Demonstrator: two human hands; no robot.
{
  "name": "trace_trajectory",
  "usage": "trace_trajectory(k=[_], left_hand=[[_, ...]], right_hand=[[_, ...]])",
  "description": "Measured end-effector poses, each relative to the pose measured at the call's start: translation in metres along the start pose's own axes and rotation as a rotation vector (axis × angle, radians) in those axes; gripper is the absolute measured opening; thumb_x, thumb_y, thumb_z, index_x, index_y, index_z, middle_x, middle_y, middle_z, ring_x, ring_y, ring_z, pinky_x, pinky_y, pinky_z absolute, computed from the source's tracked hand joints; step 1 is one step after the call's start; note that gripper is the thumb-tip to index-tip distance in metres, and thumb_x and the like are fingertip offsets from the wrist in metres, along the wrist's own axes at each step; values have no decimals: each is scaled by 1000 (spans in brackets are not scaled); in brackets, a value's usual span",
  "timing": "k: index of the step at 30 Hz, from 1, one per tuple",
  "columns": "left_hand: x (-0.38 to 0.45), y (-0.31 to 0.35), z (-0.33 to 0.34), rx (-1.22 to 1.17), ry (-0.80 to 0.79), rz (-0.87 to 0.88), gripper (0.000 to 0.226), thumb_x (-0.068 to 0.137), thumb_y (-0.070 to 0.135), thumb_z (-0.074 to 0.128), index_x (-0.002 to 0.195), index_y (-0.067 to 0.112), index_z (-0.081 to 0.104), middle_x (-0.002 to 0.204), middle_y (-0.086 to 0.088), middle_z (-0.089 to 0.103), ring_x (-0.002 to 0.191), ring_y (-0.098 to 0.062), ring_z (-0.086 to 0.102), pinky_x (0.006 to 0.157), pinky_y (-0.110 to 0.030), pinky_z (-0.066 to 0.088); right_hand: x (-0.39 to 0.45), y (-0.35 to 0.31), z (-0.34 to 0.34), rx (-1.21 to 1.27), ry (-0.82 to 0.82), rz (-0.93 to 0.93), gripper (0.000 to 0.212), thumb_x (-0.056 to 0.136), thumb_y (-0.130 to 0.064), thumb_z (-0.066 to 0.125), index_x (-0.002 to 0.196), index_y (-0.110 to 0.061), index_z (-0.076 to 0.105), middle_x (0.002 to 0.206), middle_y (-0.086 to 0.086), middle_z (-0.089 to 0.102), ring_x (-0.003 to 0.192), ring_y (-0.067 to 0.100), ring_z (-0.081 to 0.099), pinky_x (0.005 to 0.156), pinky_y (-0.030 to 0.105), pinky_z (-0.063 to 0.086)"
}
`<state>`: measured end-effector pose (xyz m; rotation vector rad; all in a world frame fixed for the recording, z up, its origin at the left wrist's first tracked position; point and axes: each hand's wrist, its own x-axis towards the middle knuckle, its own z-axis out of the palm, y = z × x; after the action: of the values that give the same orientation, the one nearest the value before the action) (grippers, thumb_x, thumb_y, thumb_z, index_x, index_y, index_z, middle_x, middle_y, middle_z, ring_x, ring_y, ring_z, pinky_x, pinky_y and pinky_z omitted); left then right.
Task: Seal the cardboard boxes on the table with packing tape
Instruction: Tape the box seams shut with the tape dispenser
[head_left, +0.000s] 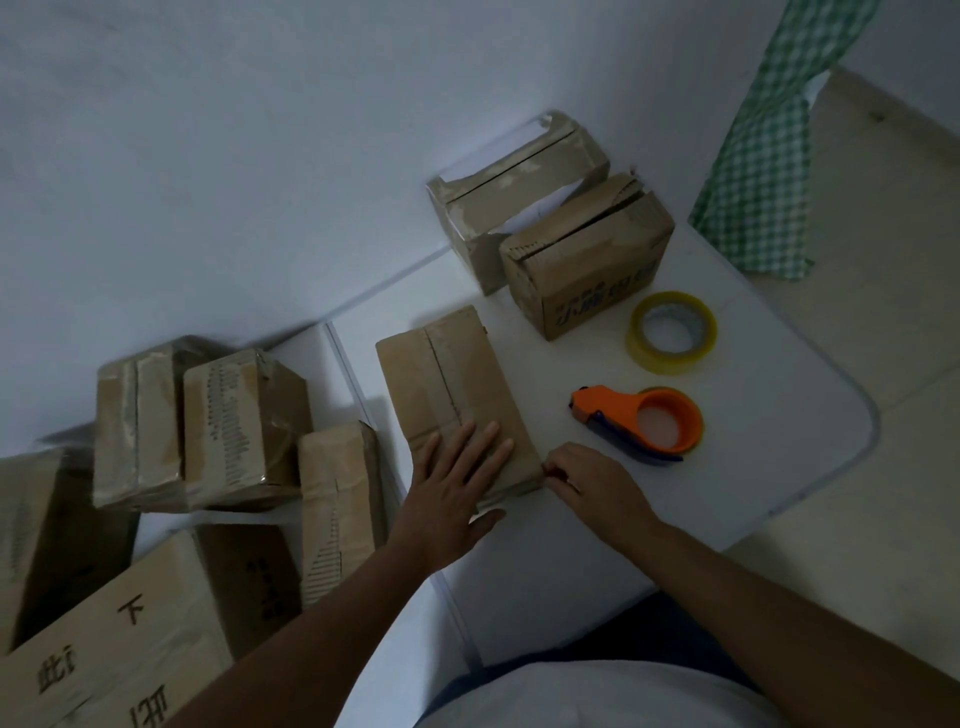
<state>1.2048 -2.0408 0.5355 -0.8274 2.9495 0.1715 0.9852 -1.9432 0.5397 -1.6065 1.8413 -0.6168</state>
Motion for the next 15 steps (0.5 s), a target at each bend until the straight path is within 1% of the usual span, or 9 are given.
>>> trace_trajectory(k=[3, 7, 9, 11, 12, 13, 14, 15], left_hand=[[1, -1, -1, 15, -18, -3, 85, 90, 63, 49, 158, 25, 15, 166, 0, 9, 153, -26, 8, 118, -55, 14], [2, 0, -4, 0, -40, 5, 87, 89, 64, 50, 158, 25, 15, 166, 0, 10, 153, -26, 8, 118, -55, 14], [3, 0, -9, -33, -66, 4, 83, 91, 66, 45, 158, 26, 15, 166, 2, 7, 153, -24, 4, 119, -54, 10], [5, -2, -17, -101, -56, 15, 74, 95, 66, 33, 156, 30, 11, 165, 6, 3, 153, -17, -4, 121, -51, 5], [5, -3, -23, -171, -32, 1, 68, 97, 64, 28, 155, 32, 12, 164, 8, 3, 152, -13, -5, 122, -49, 4], [5, -5, -30, -258, 20, -47, 64, 99, 60, 27, 155, 32, 16, 164, 7, 5, 151, -11, -2, 122, -46, 4], [3, -7, -37, -358, 100, -147, 59, 100, 54, 29, 154, 30, 22, 164, 6, 10, 151, -10, 4, 121, -43, 6], [-1, -9, -43, -475, 196, -301, 55, 102, 48, 35, 153, 27, 29, 163, 3, 17, 149, -11, 12, 119, -41, 12]], right_hand=[[6, -3, -5, -120, -33, -40, 16, 96, -23, 55, 93, -8, 57, 92, 6, 57, 86, 20, 53, 70, 34, 42], [5, -8, -10, -180, -60, -49, 14, 97, -26, 53, 96, -13, 54, 95, 4, 57, 90, 21, 54, 69, 29, 37], [3, -12, -11, -165, -70, -10, 18, 95, -30, 55, 107, -17, 53, 105, 0, 56, 98, 19, 54, 72, 28, 41], [-3, -18, -13, -99, -51, 53, 38, 93, -33, 59, 127, -19, 48, 123, -3, 49, 106, 16, 53, 81, 28, 47], [-5, -20, -14, -75, -14, 59, 47, 92, -32, 61, 133, -18, 44, 129, -3, 45, 109, 15, 52, 84, 26, 47], [-7, -23, -15, -81, 29, 35, 51, 91, -32, 62, 136, -16, 43, 133, -1, 43, 112, 14, 51, 88, 24, 45], [-8, -26, -17, -114, 63, -7, 52, 92, -32, 62, 136, -13, 42, 135, 1, 41, 116, 15, 49, 93, 23, 44], [-8, -30, -19, -162, 87, -58, 51, 93, -31, 60, 136, -12, 43, 137, 3, 41, 119, 17, 47, 98, 26, 42]])
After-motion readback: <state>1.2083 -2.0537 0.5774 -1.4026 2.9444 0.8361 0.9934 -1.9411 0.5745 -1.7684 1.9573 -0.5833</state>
